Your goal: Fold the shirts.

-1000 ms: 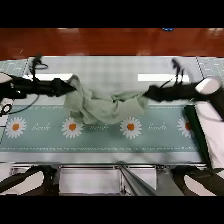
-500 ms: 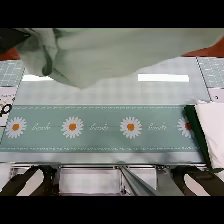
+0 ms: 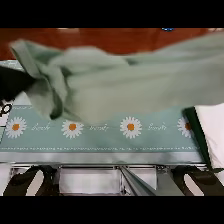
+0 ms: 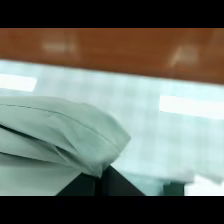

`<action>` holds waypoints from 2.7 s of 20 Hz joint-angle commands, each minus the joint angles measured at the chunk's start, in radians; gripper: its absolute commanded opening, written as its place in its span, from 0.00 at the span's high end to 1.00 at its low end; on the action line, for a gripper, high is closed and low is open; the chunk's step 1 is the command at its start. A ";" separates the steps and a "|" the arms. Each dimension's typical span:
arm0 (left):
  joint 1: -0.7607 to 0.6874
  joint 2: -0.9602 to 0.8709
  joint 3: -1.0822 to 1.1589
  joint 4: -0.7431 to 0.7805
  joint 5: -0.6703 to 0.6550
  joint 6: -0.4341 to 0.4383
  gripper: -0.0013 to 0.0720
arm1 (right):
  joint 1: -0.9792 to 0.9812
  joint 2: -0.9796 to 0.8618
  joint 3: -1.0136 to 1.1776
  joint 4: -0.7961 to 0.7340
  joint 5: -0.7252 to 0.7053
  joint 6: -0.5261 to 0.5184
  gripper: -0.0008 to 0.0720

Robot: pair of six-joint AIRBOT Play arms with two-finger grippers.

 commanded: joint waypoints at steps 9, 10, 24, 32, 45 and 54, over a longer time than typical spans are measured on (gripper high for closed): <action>-0.150 -0.222 -0.546 -0.003 0.497 0.041 0.94 | 0.000 -0.224 -0.600 0.259 -0.351 -0.076 0.96; -0.150 -0.283 -0.521 -0.004 0.538 0.044 0.94 | 0.000 -0.305 -0.586 0.257 -0.403 -0.079 0.96; 0.285 -0.595 -0.129 0.002 0.272 -0.017 0.29 | -0.278 -0.658 -0.293 0.191 -0.219 -0.017 0.42; 0.113 -0.592 -0.467 -0.125 0.214 0.149 0.29 | -0.334 -0.349 -1.098 0.586 -0.512 -0.186 0.42; -0.124 -0.769 -0.294 -0.133 0.376 0.175 0.95 | 0.043 -0.476 -1.177 0.750 -0.753 -0.139 0.42; -0.124 -0.769 -0.286 -0.133 0.338 0.175 0.94 | 0.381 -0.840 -0.913 0.964 -0.848 -0.157 0.42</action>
